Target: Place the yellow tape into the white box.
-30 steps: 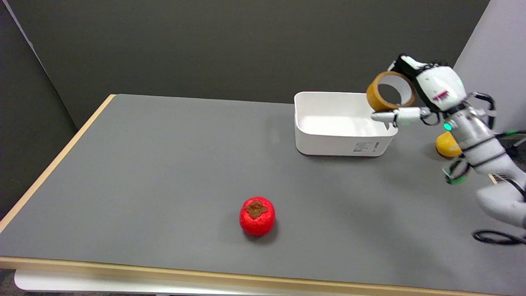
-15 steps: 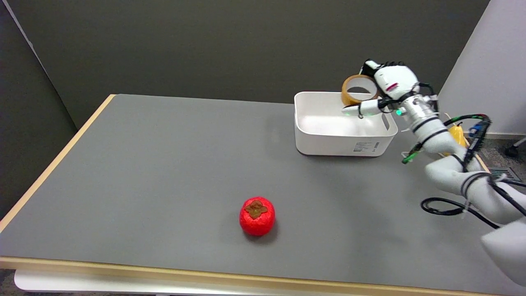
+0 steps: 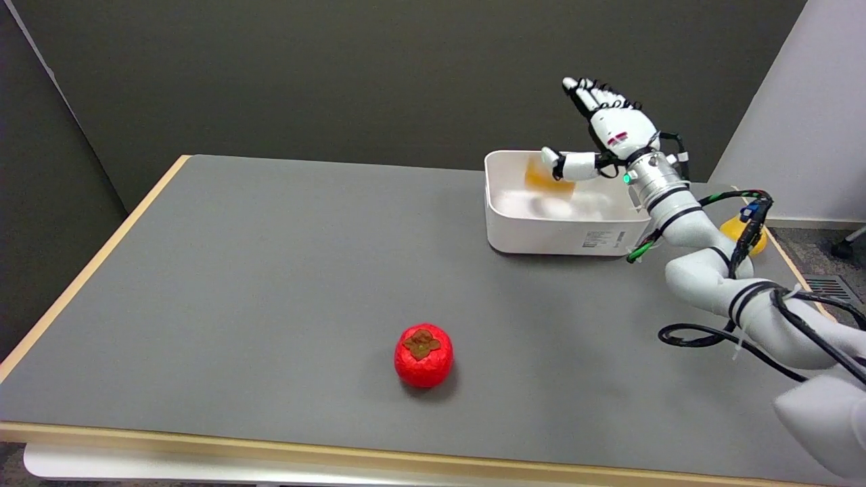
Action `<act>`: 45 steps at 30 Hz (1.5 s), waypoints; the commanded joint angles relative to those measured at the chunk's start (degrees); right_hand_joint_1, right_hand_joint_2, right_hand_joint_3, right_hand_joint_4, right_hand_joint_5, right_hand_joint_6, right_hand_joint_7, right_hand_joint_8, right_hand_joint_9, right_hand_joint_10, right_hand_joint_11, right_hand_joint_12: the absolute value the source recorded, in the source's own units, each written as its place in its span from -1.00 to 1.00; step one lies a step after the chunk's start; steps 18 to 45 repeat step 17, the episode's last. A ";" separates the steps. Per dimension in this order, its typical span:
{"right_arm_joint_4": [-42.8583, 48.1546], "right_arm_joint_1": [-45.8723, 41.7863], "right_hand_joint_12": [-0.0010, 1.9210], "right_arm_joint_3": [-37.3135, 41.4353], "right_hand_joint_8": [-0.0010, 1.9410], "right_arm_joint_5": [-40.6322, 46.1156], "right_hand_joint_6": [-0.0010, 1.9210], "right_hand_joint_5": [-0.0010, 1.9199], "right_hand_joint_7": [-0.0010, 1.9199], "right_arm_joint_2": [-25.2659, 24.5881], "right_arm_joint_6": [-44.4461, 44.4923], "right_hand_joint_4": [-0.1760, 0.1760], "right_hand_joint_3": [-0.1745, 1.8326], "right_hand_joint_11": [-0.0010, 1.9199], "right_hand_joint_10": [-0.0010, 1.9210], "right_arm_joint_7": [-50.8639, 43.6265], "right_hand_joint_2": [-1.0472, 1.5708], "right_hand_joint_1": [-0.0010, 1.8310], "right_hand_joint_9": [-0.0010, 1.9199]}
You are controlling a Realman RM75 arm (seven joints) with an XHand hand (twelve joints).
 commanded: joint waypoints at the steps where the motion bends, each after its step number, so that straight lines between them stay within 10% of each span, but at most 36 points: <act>1: 36.08 -22.76 0.18 6.30 -1.00 32.24 -1.00 -1.00 -1.00 8.96 7.57 0.51 0.07 -0.97 -0.56 -1.78 0.17 -0.68 -0.99; 45: 47.47 -30.47 -0.11 17.32 -1.00 43.59 -1.00 -1.00 -1.00 11.67 5.48 0.54 0.10 -1.00 -0.76 -1.97 0.17 -0.77 -1.00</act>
